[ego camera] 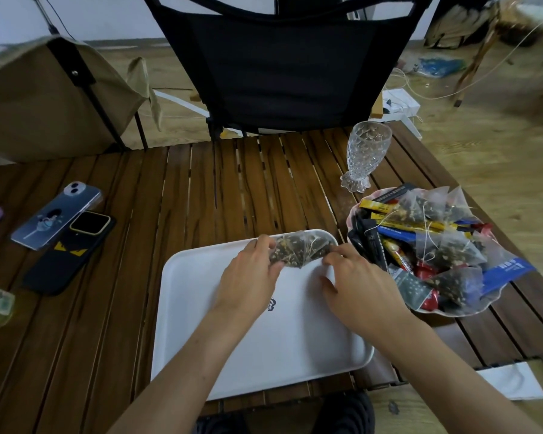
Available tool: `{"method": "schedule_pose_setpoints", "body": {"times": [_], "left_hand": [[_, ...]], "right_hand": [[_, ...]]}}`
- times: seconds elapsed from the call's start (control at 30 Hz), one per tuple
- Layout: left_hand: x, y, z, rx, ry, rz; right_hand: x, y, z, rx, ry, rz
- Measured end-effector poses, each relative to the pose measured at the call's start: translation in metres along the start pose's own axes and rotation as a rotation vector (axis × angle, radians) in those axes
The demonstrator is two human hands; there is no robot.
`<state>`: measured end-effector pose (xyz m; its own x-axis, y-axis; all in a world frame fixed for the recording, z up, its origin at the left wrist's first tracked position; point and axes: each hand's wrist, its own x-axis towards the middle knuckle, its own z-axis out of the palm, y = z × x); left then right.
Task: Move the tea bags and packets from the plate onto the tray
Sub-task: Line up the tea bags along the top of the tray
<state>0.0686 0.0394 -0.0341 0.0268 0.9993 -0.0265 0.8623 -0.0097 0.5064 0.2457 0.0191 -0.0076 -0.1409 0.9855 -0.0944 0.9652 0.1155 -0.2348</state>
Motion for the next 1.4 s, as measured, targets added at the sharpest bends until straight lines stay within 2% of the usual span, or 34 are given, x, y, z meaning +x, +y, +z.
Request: {"method": "schedule_pose_setpoints", "body": {"times": [0.2, 0.3, 0.43, 0.57, 0.67, 0.87, 1.03, 1.13, 1.27, 1.33, 1.4], "left_hand": [[-0.005, -0.002, -0.013, -0.047, -0.098, -0.016], [-0.013, 0.002, -0.028, 0.031, -0.088, -0.035], [-0.037, 0.008, -0.044, 0.182, -0.085, 0.078], [-0.054, 0.011, -0.047, 0.226, -0.120, 0.149], [-0.056, 0.009, -0.047, 0.243, -0.120, 0.169], [-0.053, 0.009, -0.046, 0.270, -0.139, 0.185], [-0.050, 0.007, -0.049, 0.297, -0.153, 0.168], [-0.048, 0.004, -0.055, 0.285, -0.147, 0.145], [-0.043, -0.006, -0.067, 0.283, -0.125, 0.094], [-0.041, -0.011, -0.073, 0.286, -0.127, 0.069], [-0.041, -0.016, -0.077, 0.275, -0.156, 0.042]], "right_hand": [[-0.002, 0.002, 0.000, 0.030, 0.036, -0.024], [-0.002, 0.002, -0.002, 0.051, 0.067, -0.036], [-0.003, 0.000, -0.006, 0.059, 0.112, -0.053], [0.004, 0.014, -0.022, 0.067, 0.286, -0.019], [0.014, 0.037, -0.033, -0.055, 0.457, 0.068], [0.024, 0.069, -0.035, -0.223, 0.284, 0.237], [0.024, 0.068, -0.035, -0.217, 0.371, 0.273], [0.021, 0.064, -0.040, -0.124, 0.500, 0.224], [0.010, 0.043, -0.051, 0.048, 0.684, -0.047], [0.004, 0.024, -0.050, 0.193, 0.659, -0.153], [-0.005, 0.001, -0.043, 0.473, 0.462, -0.157]]}}
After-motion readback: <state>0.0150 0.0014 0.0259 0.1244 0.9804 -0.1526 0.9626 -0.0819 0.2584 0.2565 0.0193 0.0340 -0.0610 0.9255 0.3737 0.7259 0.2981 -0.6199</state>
